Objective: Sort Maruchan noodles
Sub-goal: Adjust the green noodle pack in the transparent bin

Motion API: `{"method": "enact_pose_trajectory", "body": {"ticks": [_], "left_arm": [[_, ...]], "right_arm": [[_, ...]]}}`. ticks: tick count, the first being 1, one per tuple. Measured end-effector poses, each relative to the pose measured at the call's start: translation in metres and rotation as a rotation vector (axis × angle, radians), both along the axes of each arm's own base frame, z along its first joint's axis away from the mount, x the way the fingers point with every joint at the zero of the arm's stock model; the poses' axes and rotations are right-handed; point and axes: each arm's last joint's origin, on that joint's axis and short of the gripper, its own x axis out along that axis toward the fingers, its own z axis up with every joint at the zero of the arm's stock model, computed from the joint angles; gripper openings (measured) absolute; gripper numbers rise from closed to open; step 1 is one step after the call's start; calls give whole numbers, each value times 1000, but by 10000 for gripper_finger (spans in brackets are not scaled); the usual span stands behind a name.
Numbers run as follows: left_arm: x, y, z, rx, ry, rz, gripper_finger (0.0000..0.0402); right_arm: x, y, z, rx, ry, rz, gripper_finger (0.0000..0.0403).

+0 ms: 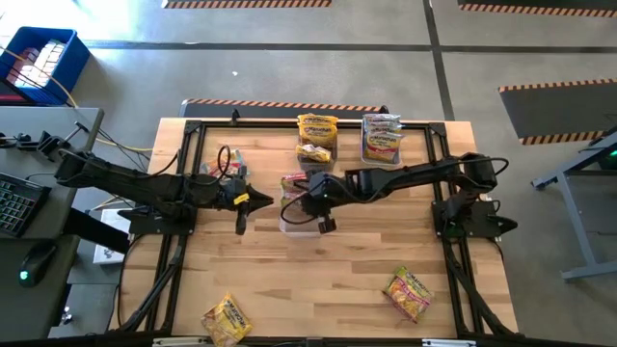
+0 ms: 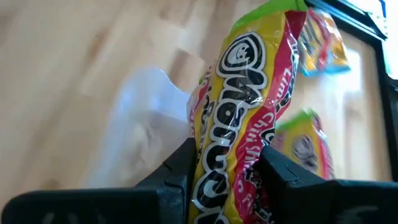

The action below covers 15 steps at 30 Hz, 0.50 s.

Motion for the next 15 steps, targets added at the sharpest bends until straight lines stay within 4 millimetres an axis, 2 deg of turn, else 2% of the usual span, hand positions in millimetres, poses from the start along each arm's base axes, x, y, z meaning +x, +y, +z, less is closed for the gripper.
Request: {"method": "enact_pose_trajectory", "body": {"ticks": [6, 15], "left_arm": [[0, 0, 0, 0, 0, 0, 23], [0, 0, 0, -5, 3, 2, 23]], "right_arm": [[0, -6, -2, 31, 12, -31, 89], [11, -19, -28, -12, 57, -75, 89]]}}
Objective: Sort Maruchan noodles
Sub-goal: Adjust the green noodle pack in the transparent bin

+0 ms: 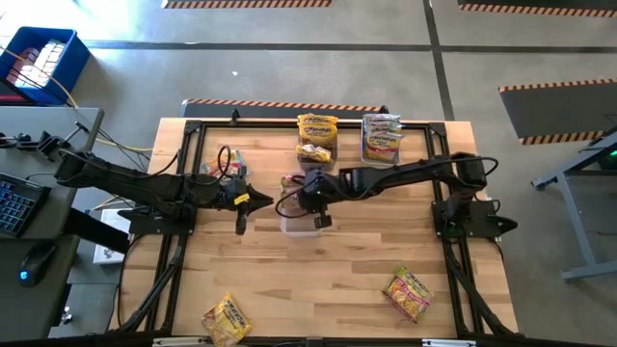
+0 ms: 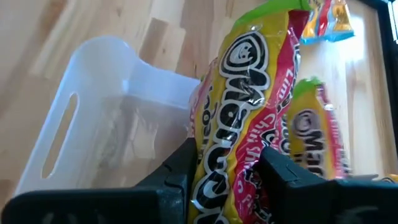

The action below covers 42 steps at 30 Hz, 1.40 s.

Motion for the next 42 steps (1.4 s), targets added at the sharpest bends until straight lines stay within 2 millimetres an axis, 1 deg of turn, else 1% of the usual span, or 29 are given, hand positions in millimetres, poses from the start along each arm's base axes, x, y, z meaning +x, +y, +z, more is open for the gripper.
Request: {"method": "enact_pose_trajectory", "body": {"ticks": [5, 12, 17, 25, 28, 30, 34, 38, 40, 42], "left_arm": [[0, 0, 0, 0, 2, 0, 23], [0, 0, 0, -7, 5, -10, 23], [0, 0, -1, -29, 10, -4, 23], [-1, 0, -4, -50, 36, 4, 23], [-1, 0, -4, -50, 36, 4, 23], [-1, 0, -4, -50, 36, 4, 23], [-1, 0, -4, -49, 45, 4, 23], [-1, 0, -5, -49, 45, 4, 23], [-1, 0, -5, -49, 45, 4, 23], [-1, 0, -5, -49, 45, 4, 23]], "right_arm": [[5, -2, -14, -23, 36, 11, 89], [8, -2, -27, -32, 68, 23, 90], [8, -2, -29, -49, 76, 26, 111], [8, -4, -29, -71, 74, -30, 177], [8, -4, -29, -63, 75, -58, 197], [8, 0, -29, -63, 75, -66, 207], [11, 11, -20, -75, 64, -57, 220], [12, 19, -10, -162, 84, -60, 224], [13, 17, -6, -192, 80, -72, 224], [12, 13, -7, -195, 87, -78, 224]]}}
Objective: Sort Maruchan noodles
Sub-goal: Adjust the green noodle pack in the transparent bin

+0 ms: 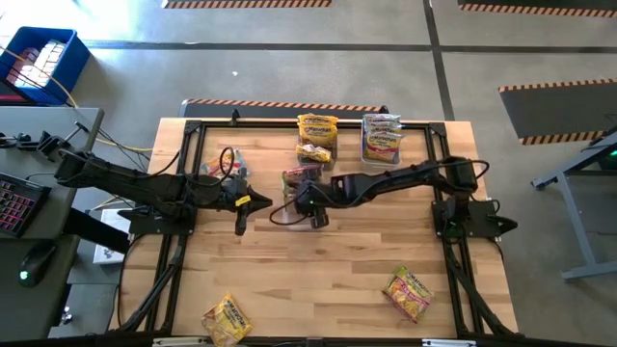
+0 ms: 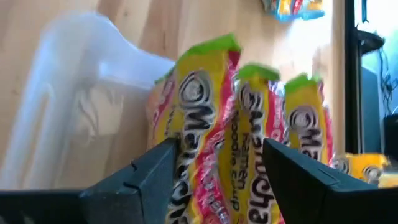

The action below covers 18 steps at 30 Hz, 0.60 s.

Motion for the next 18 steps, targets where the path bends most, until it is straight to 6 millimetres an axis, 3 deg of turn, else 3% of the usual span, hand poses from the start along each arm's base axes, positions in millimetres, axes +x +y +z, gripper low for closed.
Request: {"method": "enact_pose_trajectory", "body": {"ticks": [6, 18], "left_arm": [[0, 0, 0, -1, 0, 0, 23], [0, 0, 0, -1, 0, 0, 23]], "right_arm": [[-1, -17, -4, 23, -17, -80, 224], [3, -23, 0, -38, -90, -142, 224]]}}
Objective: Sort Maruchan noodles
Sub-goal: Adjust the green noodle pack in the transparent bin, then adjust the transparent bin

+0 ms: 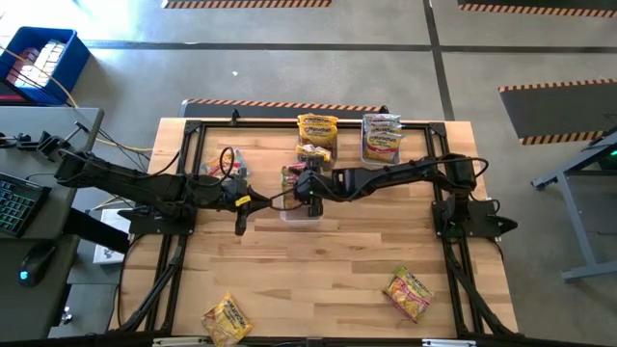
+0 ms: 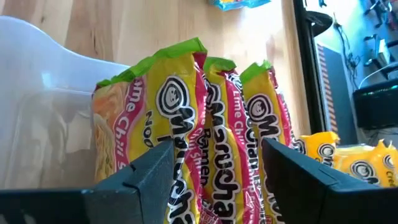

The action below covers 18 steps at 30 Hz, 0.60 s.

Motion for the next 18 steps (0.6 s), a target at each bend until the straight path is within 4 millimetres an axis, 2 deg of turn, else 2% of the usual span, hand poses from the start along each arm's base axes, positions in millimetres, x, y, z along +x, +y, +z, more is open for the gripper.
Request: {"method": "enact_pose_trajectory", "body": {"ticks": [5, 13, 16, 18], "left_arm": [[0, 0, 0, -2, 0, 0, 23], [0, 0, 0, -1, 2, 1, 23], [0, -1, 0, 0, 3, -4, 23], [0, -2, 0, 2, 4, -13, 23]], "right_arm": [[-1, 4, 0, 1, 12, 2, 224], [7, 21, 25, -80, 4, 55, 224], [2, 27, 38, -84, 105, 71, 220], [-5, 34, 47, -50, 190, 71, 203]]}}
